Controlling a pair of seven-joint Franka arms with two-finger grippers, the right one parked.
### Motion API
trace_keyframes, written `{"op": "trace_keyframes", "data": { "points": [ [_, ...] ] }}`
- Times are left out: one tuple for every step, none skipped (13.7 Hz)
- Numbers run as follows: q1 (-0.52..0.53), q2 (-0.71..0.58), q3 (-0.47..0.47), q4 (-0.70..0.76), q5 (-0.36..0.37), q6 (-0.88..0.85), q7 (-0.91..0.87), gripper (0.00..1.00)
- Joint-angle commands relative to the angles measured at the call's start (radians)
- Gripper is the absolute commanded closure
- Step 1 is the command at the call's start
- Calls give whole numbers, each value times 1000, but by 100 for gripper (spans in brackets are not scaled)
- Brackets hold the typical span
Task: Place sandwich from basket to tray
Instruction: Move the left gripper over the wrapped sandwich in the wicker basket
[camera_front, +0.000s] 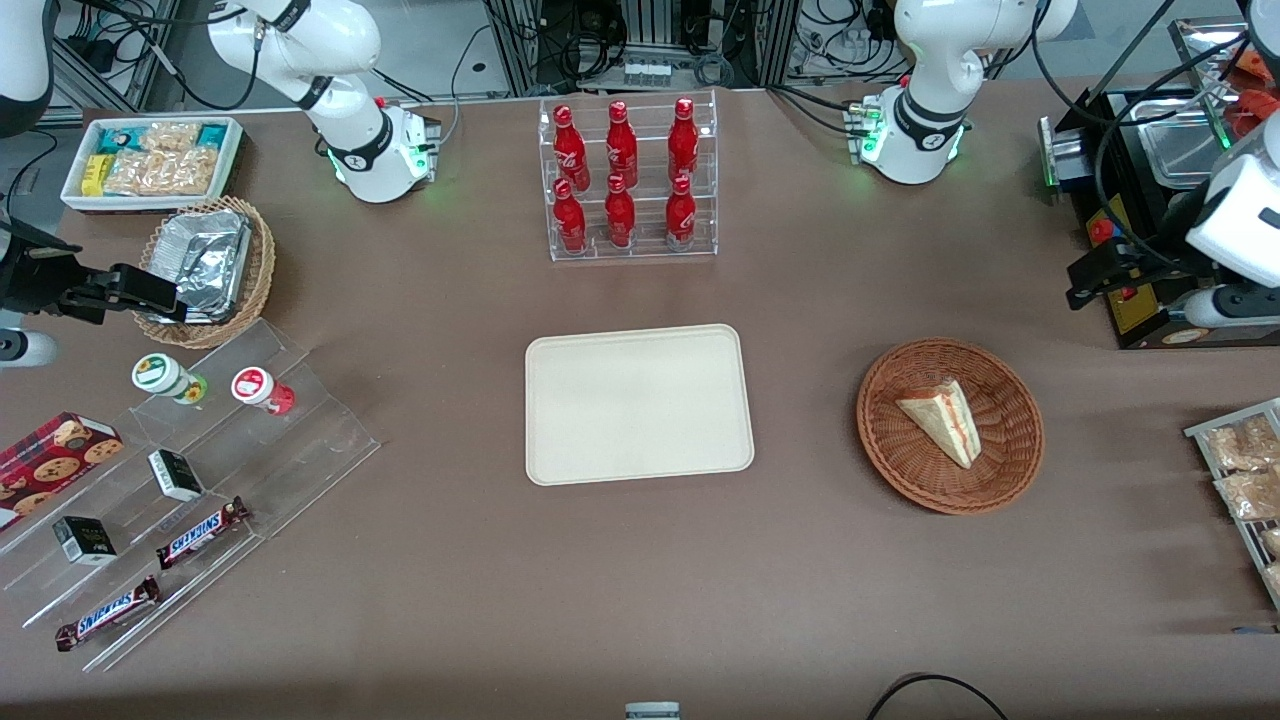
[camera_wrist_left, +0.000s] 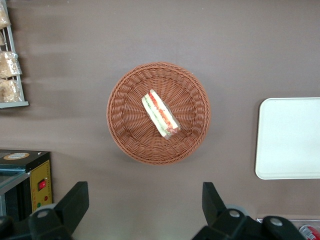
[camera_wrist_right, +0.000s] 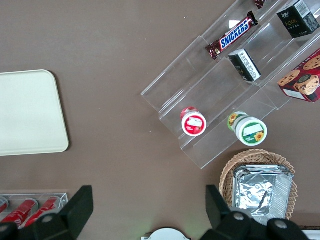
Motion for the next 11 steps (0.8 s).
{"op": "trace_keyframes", "data": {
  "points": [
    [-11, -2, 17, 17, 1, -53, 29, 0],
    [-11, 0, 27, 18, 1, -57, 30, 0],
    [-11, 3, 37, 18, -2, -58, 29, 0],
    [-11, 4, 38, 14, 1, -54, 29, 0],
    [-9, 7, 38, -1, 2, -48, 27, 0],
    [-6, 3, 38, -46, 7, -16, 27, 0],
    [-6, -8, 40, -107, 14, 47, 23, 0],
    [-6, -26, 38, -171, 15, 113, 15, 0],
    [-6, -40, 40, -246, 15, 192, 11, 0],
    [-6, -60, 40, -320, 16, 277, -15, 0],
    [-5, -81, 40, -395, 15, 363, -57, 0]
  ]
}}
